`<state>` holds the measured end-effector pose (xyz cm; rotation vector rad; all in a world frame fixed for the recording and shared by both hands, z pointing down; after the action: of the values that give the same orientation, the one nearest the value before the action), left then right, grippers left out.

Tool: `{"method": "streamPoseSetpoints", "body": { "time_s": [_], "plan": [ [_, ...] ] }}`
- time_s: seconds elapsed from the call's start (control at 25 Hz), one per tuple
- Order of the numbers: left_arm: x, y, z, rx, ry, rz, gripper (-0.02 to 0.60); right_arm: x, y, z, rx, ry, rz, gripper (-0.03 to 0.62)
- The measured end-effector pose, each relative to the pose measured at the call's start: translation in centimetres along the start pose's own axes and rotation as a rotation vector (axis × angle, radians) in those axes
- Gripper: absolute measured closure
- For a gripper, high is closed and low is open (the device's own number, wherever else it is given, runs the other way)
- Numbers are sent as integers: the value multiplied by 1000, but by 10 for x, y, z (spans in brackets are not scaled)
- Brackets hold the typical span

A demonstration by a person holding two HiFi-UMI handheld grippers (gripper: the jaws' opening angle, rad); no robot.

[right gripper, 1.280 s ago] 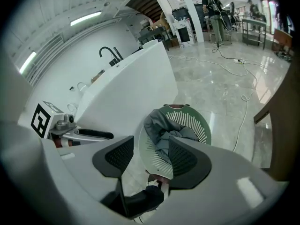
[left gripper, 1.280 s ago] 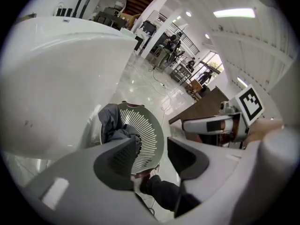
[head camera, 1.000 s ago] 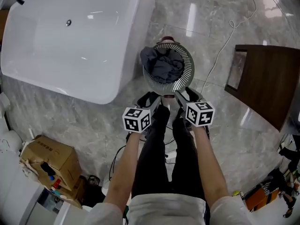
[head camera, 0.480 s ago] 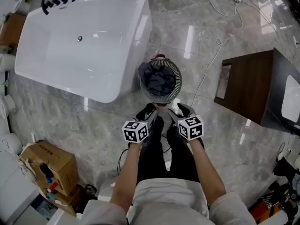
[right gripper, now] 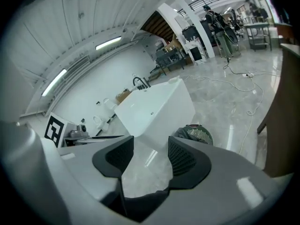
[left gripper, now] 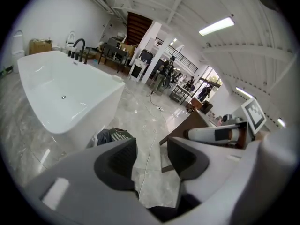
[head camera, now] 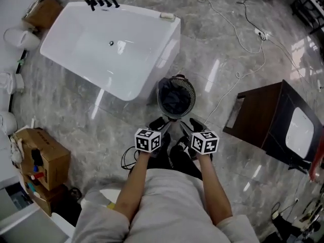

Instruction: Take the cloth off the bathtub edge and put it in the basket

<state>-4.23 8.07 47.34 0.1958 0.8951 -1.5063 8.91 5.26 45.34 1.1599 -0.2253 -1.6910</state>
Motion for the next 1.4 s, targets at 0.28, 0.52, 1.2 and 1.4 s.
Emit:
{"method": "streamPoseSetpoints", "body": {
  "time_s": [0.28,0.52,1.2,1.4],
  "plan": [
    [19,13,-37,15,91,-62,341,11,-40,-22,93,-57,-58,387],
    [26,25,-51,34,134,-2,341,16,-43,-46,38,-11,-120,387],
    [5,32,-53,76,109,83,341,-36,-25,-62,-63,-48,-168,388],
    [4,33,-51,73,112,79,342,-35,-24,-61,-61,-41,-167,393]
  ]
}}
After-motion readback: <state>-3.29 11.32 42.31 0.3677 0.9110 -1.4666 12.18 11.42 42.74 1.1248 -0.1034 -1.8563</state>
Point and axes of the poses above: the fingertips, and each gripper's own axes: z forward along the fingers, y to its right, x out of its top, the point moved 3 cm from there along -z, backward along the fingers, and after that the axes turned 6 degrees about x, right-handed, at the moved point
